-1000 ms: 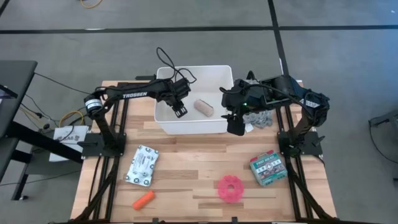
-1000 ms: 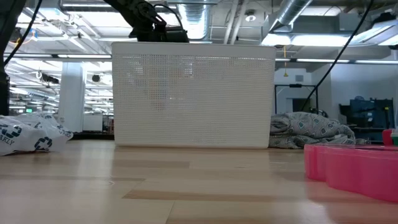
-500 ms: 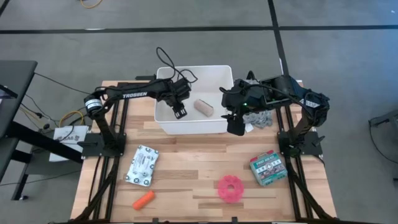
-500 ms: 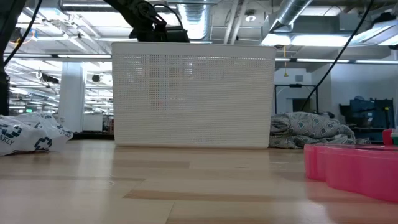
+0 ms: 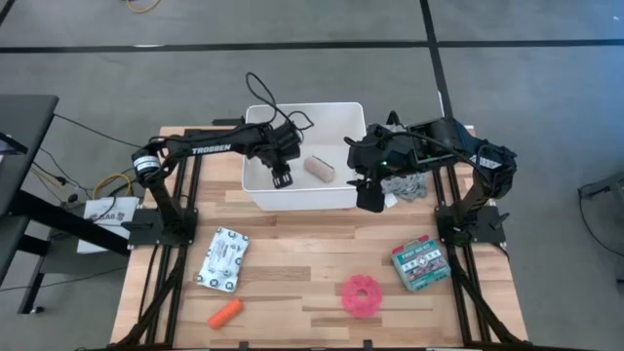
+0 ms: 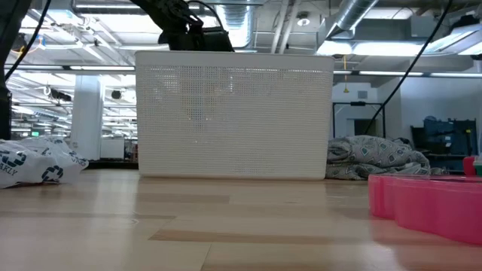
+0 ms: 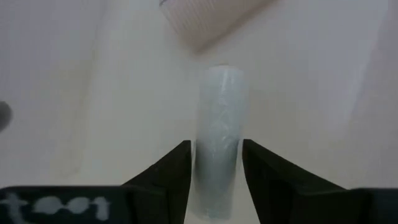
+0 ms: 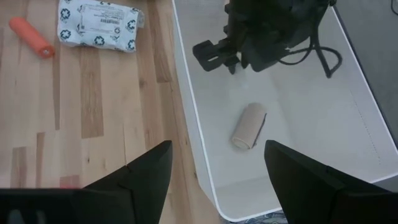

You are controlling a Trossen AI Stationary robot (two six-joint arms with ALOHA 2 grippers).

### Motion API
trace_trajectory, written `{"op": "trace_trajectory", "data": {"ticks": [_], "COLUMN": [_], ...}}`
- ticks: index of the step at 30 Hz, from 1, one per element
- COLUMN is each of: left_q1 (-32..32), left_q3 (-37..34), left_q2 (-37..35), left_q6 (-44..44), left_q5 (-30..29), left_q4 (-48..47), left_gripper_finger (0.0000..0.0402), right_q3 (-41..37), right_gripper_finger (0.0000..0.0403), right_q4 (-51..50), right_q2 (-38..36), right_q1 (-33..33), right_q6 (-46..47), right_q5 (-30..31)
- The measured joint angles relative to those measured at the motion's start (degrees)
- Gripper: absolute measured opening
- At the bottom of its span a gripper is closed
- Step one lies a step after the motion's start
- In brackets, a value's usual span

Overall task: Pick & place medical supplies in basket/bin
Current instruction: Put the white gauze into the white bin, then put the orange bandage into the white bin

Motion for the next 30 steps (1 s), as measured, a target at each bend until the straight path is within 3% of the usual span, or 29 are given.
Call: {"op": "trace_trajectory", "data": {"ticks": [4, 8, 10, 13, 16, 19, 22, 25, 26, 30], "left_q1": [-0.7, -0.08, -0.42, -0.36, -0.62, -0.5, -0.93, -0.08, -0.08, -0.1], "left_q3": [0.0, 0.0, 0.0, 0.0, 0.0, 0.0, -0.18, -0.52, -0.51, -0.46], "left_q2": [0.0, 0.0, 0.0, 0.0, 0.0, 0.0, 0.0, 0.02, 0.02, 0.02], "left_q6": [-1.21, -2.99, -4.19, -5.96, -6.65, -6.81, -8.58, -7.09, -7.26, -9.52], "left_q5": [-8.66, 0.61, -2.52, 0.41, -2.55, 1.33, -4.84, 6.12, 6.32, -3.72], "left_q4": [0.06, -0.87, -0.89, -0.58, -0.57, -0.49, -0.21, 2.74, 4.16, 3.29], "left_gripper_finger": [0.0133, 0.0133, 0.0131, 0.0131, 0.0131, 0.013, 0.013, 0.013, 0.013, 0.013], "right_q3": [0.0, 0.0, 0.0, 0.0, 0.0, 0.0, 0.0, 0.0, 0.0, 0.0], "right_gripper_finger": [0.0249, 0.0249, 0.0249, 0.0249, 0.0249, 0.0249, 0.0249, 0.0249, 0.0249, 0.0249], "right_q4": [0.01, -0.01, -0.01, -0.01, -0.05, -0.12, -0.24, -0.26, -0.26, -0.51], "right_q2": [0.0, 0.0, 0.0, 0.0, 0.0, 0.0, 0.0, 0.02, 0.02, 0.02], "right_q1": [0.0, 0.07, 0.07, 0.07, 0.07, 0.07, 0.07, 0.07, 0.07, 0.07], "right_q6": [0.02, 0.02, 0.02, 0.02, 0.02, 0.02, 0.02, 0.02, 0.02, 0.02], "right_q5": [-0.02, -0.08, -0.09, -0.11, -0.2, -0.22, -0.22, -0.22, -0.22, -0.22]}}
